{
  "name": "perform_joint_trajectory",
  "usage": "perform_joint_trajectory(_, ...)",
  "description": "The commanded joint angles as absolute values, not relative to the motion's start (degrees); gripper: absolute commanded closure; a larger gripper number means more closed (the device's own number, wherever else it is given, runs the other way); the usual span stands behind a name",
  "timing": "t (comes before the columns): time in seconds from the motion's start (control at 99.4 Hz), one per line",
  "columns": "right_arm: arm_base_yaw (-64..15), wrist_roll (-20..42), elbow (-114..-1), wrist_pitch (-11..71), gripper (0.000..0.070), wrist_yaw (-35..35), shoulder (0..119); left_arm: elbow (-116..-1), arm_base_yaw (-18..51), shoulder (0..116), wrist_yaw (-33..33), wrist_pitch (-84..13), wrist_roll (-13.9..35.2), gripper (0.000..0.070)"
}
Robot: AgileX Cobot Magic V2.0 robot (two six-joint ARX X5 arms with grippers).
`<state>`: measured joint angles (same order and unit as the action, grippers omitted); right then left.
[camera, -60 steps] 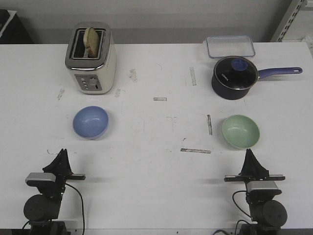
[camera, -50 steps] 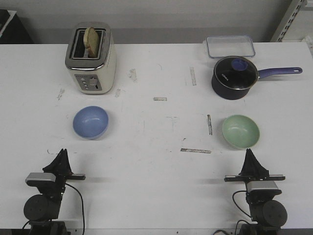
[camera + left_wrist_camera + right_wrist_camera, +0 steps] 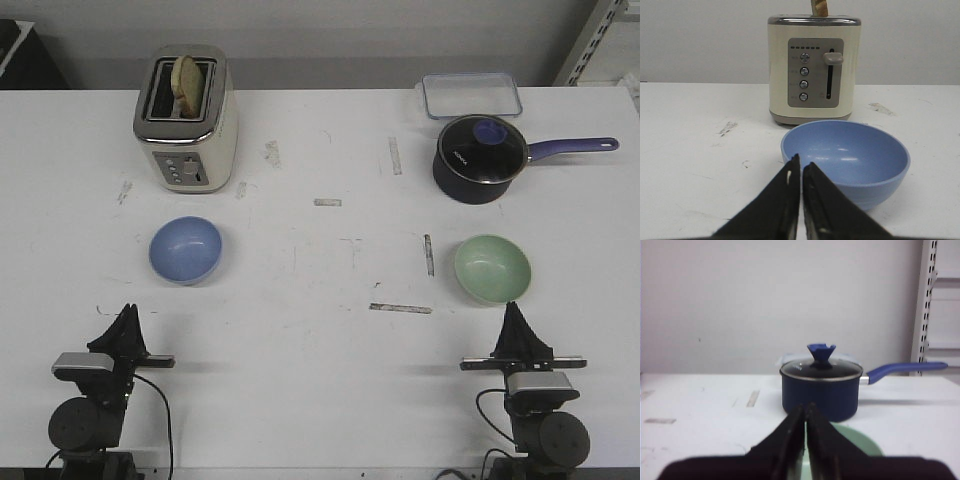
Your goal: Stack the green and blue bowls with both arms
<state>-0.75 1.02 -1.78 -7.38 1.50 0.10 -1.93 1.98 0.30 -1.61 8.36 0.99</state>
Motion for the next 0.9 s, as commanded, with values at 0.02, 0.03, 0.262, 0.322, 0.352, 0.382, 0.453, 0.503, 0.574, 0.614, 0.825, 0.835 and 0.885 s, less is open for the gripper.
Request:
perform_joint_trajectory(0.02, -0.8, 3.1, -4.5, -5.2, 0.07, 1.4, 0.4, -0.8, 1.9, 0.2, -1.7, 9.1, 0.8, 0.0699)
perform_joint_trajectory(0.03, -0.8, 3.4, -4.7, -4.8, 0.07, 1.4, 0.5, -0.8, 1.9, 0.2, -1.7, 9.1, 0.8, 0.0699)
perform_joint_trajectory(0.262, -0.8, 4.8, -10.1, 0.3, 0.07, 1.5, 4.8, -0.8, 1.9, 0.2, -1.7, 9.1, 0.8, 0.0699)
perform_joint_trajectory(0.322, -0.8, 5.0, -12.2, 2.8, 0.07, 1.4, 7.0, -0.8, 1.9, 0.2, -1.7, 9.1, 0.8, 0.0699)
perform_joint_trajectory(0.352, -0.8, 5.0, -13.2, 4.1, 0.07, 1.4, 8.3, -0.8, 1.9, 0.2, -1.7, 9.1, 0.8, 0.0699)
perform_joint_trajectory(0.382, -0.8, 5.0, -14.2, 5.3, 0.07, 1.4, 9.8, -0.8, 1.9, 0.2, -1.7, 9.1, 0.8, 0.0699)
perform_joint_trajectory(0.453, -0.8, 5.0, -16.6, 7.7, 0.07, 1.5, 13.4, -0.8, 1.9, 0.2, -1.7, 9.1, 0.8, 0.0699)
perform_joint_trajectory(0.503, -0.8, 4.9, -18.3, 9.0, 0.07, 1.5, 16.3, -0.8, 1.9, 0.2, -1.7, 9.1, 0.8, 0.0699)
perform_joint_trajectory(0.574, -0.8, 4.9, -21.1, 10.8, 0.07, 1.5, 20.5, -0.8, 1.9, 0.2, -1.7, 9.1, 0.8, 0.0699)
perform_joint_trajectory(0.614, -0.8, 4.9, -23.0, 12.0, 0.07, 1.5, 23.0, -0.8, 1.9, 0.2, -1.7, 9.1, 0.8, 0.0699)
perform_joint_trajectory(0.825, -0.7, 4.9, -34.1, 21.2, 0.07, 0.1, 35.7, -0.8, 1.9, 0.2, -1.7, 9.1, 0.8, 0.0699)
perform_joint_trajectory(0.835, -0.7, 4.9, -34.6, 21.7, 0.07, -0.1, 36.3, -0.8, 1.9, 0.2, -1.7, 9.1, 0.8, 0.0699)
perform_joint_trajectory(0.885, -0.7, 4.9, -37.3, 24.0, 0.07, 0.0, 39.0, -0.8, 1.9, 0.2, -1.7, 9.1, 0.8, 0.0699)
